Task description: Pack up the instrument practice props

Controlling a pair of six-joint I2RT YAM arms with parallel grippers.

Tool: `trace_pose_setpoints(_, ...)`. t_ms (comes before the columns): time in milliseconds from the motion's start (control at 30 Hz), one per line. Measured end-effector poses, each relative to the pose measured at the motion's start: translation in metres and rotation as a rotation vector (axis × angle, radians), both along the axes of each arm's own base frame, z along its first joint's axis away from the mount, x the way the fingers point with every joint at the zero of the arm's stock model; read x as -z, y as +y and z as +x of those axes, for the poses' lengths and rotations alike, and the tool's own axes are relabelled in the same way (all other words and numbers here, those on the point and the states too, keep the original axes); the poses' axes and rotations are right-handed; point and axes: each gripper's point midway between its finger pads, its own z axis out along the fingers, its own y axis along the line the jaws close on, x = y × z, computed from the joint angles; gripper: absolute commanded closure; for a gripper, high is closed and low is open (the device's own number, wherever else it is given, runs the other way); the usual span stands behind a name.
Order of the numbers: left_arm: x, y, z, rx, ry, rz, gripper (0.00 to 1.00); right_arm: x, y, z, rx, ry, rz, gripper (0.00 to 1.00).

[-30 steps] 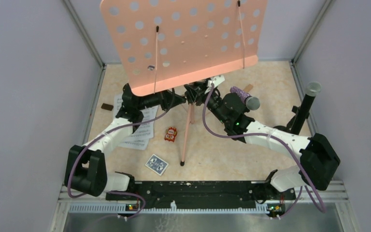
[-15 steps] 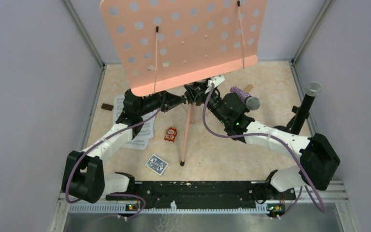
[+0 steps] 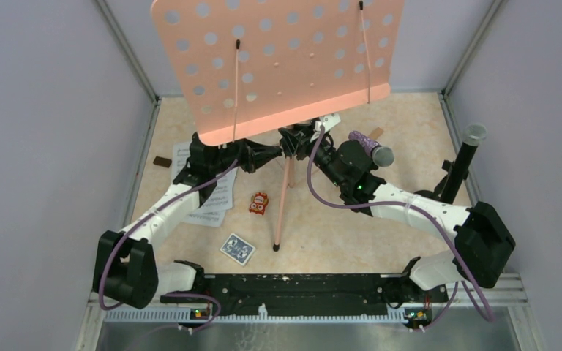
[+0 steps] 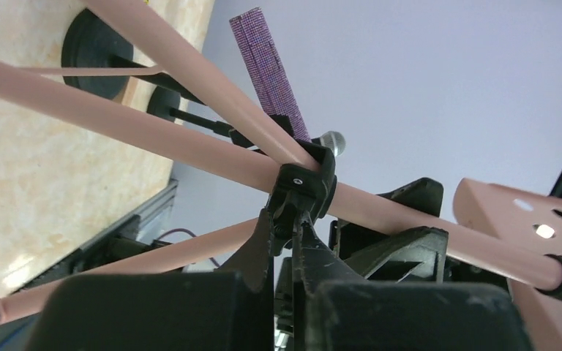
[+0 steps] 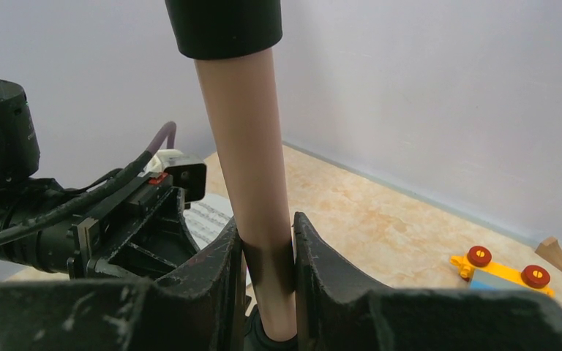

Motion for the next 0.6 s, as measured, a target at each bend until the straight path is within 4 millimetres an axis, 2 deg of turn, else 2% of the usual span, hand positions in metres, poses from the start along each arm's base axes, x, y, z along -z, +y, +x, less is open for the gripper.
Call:
trace_pose_setpoints(133, 0.002, 0.001, 0.001, -0.027, 0.063, -0.038, 0.46, 0.0, 0.0, 0.0, -0.001, 0.002, 0.003, 1.0)
trace_pose_setpoints(200, 0.013, 0.007, 0.008, -0.084, 0.098, -0.032, 0.26, 0.0, 0.0, 0.0, -0.001, 0.004, 0.004, 1.0)
trace_pose_setpoints(267, 0.029, 0.016, 0.014, -0.137, 0.132, -0.01, 0.13, -0.001, 0.0, -0.001, -0.001, 0.004, 0.004, 1.0)
trace_pose_setpoints(367, 0.046, 0.028, 0.019, -0.184, 0.14, 0.033, 0.03, -0.001, -0.001, -0.001, -0.002, 0.006, 0.004, 1.0)
trace_pose_setpoints(467, 0.052, 0.046, 0.028, -0.206, 0.067, 0.111, 0.02, -0.001, -0.001, -0.001, -0.002, 0.007, 0.002, 1.0)
trace_pose_setpoints(600, 0.058, 0.084, 0.044, -0.262, -0.074, 0.27, 0.02, 0.0, -0.001, -0.003, -0.008, 0.012, -0.004, 1.0)
